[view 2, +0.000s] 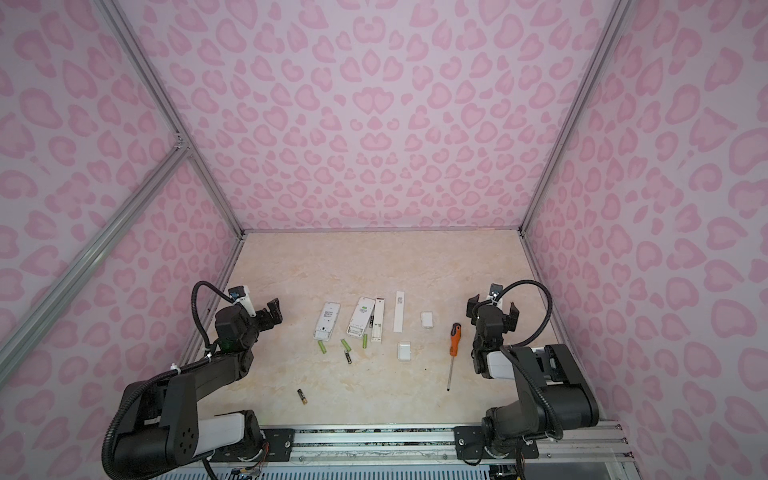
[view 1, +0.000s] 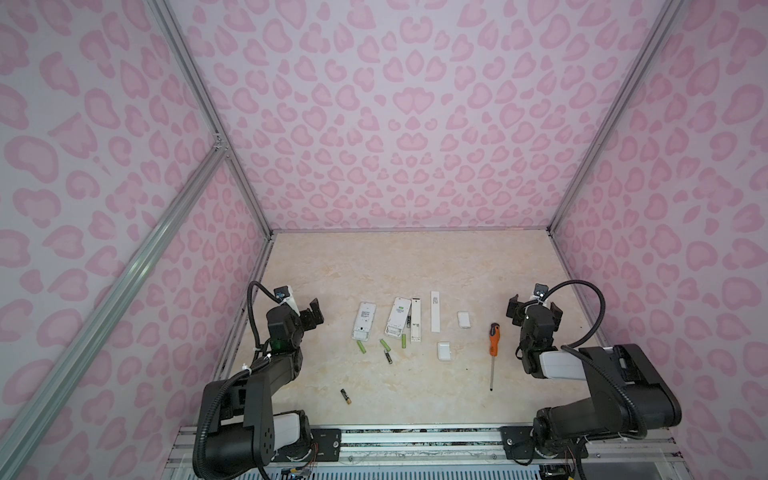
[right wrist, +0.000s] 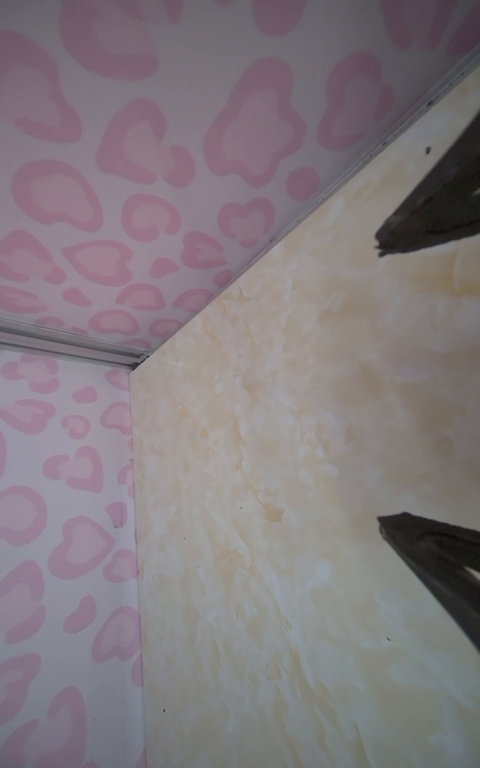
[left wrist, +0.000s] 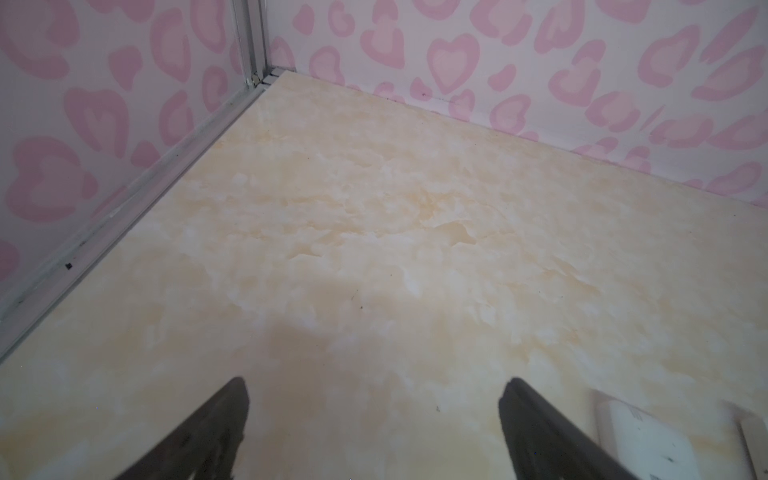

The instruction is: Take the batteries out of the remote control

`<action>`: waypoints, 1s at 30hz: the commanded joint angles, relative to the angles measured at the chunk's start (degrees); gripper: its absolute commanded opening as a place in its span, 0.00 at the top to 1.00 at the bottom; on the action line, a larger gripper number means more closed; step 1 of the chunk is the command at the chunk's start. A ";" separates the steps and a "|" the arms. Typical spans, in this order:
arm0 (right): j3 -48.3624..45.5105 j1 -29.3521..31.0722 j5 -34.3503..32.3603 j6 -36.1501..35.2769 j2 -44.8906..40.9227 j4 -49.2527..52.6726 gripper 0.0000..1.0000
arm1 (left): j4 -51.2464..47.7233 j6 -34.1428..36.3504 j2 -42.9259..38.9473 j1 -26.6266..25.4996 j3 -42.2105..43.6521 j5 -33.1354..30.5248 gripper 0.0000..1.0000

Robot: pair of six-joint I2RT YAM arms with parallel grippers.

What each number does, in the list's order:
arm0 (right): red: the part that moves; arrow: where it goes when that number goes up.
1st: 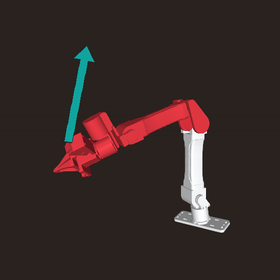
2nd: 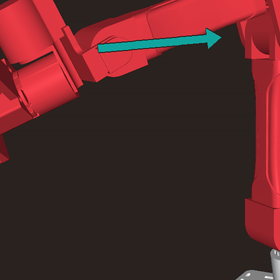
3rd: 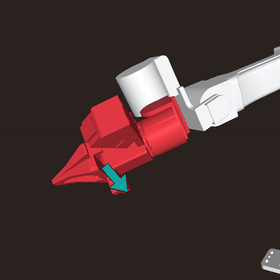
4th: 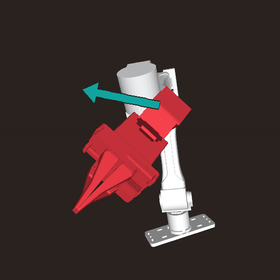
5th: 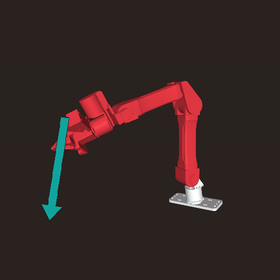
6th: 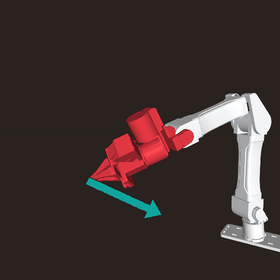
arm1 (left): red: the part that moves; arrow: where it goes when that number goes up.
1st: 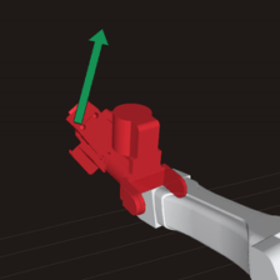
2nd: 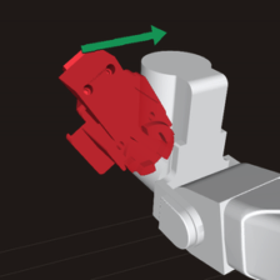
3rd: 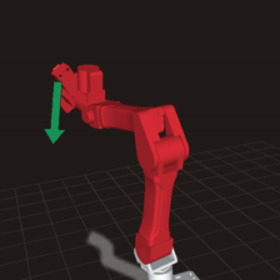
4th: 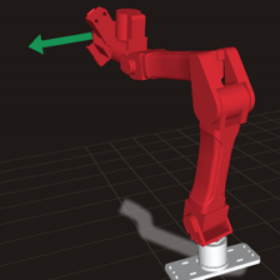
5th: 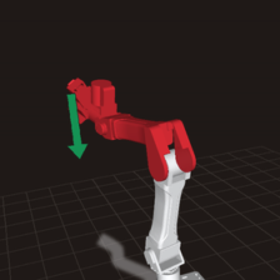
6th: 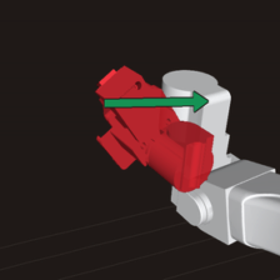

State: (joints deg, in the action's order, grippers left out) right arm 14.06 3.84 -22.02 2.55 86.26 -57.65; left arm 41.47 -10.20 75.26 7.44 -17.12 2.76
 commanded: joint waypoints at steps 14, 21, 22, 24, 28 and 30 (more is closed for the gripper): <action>0.26 -0.59 2.26 0.89 3.77 -10.93 0.01 | 14.51 7.20 9.12 -4.35 -1.77 -0.83 0.03; 2.98 -0.41 2.23 0.71 3.81 -5.97 0.01 | 14.35 7.69 9.12 -5.19 -1.83 -2.12 0.03; 2.89 -0.48 2.20 0.71 3.80 -6.07 0.01 | 14.34 7.66 9.22 -5.21 -1.92 -2.24 0.03; 3.08 -0.47 2.08 0.75 3.81 -5.69 0.01 | 14.24 7.65 9.20 -5.18 -1.87 -2.24 0.03; 3.10 -0.52 2.07 0.79 3.83 -5.72 0.01 | 14.24 7.65 9.19 -5.24 -1.87 -2.24 0.03; 3.12 -0.43 2.07 0.78 3.76 -5.72 0.01 | 14.22 7.72 9.22 -5.24 -1.95 -2.23 0.03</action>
State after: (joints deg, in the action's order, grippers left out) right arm 17.02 3.29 -19.49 3.07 89.80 -63.51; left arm 52.82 -3.03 84.20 2.17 -18.61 1.04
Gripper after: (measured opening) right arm 0.991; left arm 0.972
